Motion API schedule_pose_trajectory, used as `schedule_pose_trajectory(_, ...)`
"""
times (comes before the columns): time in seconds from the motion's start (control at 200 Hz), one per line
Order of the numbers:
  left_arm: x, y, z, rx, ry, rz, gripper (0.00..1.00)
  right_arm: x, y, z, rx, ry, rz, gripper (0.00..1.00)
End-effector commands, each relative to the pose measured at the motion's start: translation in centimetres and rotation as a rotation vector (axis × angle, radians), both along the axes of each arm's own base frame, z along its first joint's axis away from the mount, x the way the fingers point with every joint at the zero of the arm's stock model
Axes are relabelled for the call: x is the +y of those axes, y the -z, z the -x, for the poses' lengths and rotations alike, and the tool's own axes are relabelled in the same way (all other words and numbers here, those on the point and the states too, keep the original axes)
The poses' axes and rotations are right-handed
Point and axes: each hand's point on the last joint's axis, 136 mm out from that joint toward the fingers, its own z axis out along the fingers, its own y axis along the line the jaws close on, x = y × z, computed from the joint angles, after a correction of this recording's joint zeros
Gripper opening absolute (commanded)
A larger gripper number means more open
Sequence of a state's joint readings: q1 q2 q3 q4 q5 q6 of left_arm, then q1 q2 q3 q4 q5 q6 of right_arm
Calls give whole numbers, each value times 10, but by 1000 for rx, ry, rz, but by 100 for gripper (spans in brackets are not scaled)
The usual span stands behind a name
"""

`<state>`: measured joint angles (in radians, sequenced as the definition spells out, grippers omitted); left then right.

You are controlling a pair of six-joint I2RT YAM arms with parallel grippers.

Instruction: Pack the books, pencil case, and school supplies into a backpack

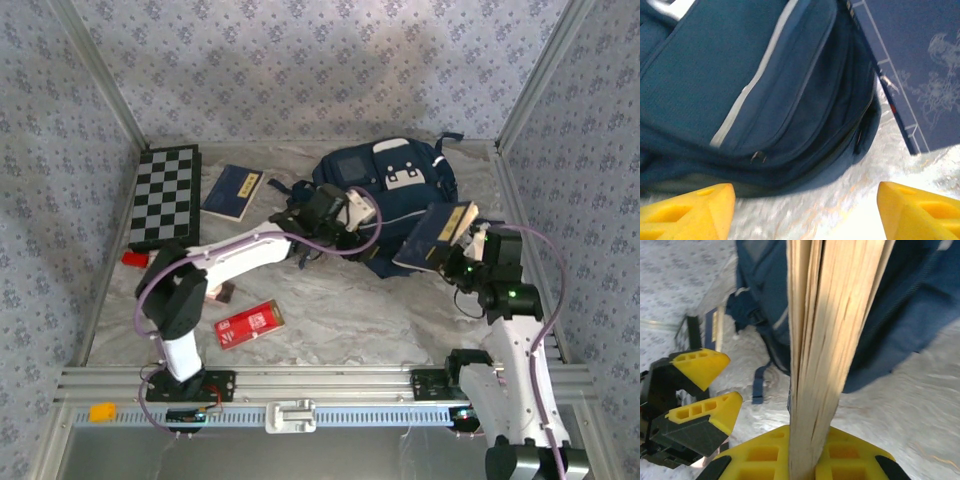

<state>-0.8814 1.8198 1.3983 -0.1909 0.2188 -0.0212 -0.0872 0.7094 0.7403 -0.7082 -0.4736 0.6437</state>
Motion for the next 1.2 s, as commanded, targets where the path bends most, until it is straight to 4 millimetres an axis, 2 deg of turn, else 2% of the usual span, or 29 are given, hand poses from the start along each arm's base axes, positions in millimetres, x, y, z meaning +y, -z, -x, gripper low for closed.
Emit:
schedule_pose_trajectory(0.0, -30, -5, -6, -95, 97, -23, 75, -18, 12, 18, 75, 59, 55, 0)
schedule_pose_trajectory(0.265, -90, 21, 10, -23, 247, -64, 75, -50, 22, 37, 163, 185, 154, 0)
schedule_pose_trajectory(0.29, -95, 20, 12, -12, 256, -64, 75, -51, 22, 37, 164, 188, 157, 0)
schedule_pose_trajectory(0.33, -101, 31, 12, 18, 260, -86, 75, -52, 24, 37, 167, 191, 156, 0)
schedule_pose_trajectory(0.355, -108, 25, 10, 13, 259, -80, 75, -52, 25, 37, 169, 193, 153, 0)
schedule_pose_trajectory(0.42, -115, 39, 5, 48, 243, -118, 74, -52, 25, 36, 166, 192, 147, 0)
schedule_pose_trajectory(0.515, -127, 48, 2, 81, 240, -150, 72, -50, 27, 35, 162, 185, 135, 0)
schedule_pose_trajectory(0.595, -127, 58, 1, 93, 225, -199, 69, -48, 28, 34, 158, 176, 123, 0)
schedule_pose_trajectory(0.745, -128, 63, -8, 78, 176, -215, 60, -44, 27, 31, 141, 159, 98, 0)
schedule_pose_trajectory(0.974, -119, 64, -24, 56, 80, -250, 36, -41, 24, 28, 123, 145, 80, 0)
schedule_pose_trajectory(1.049, -115, 67, -23, 69, 83, -262, 30, -40, 24, 28, 120, 143, 77, 0)
schedule_pose_trajectory(1.194, -120, 73, -3, 140, 158, -247, 30, -40, 23, 26, 109, 141, 75, 0)
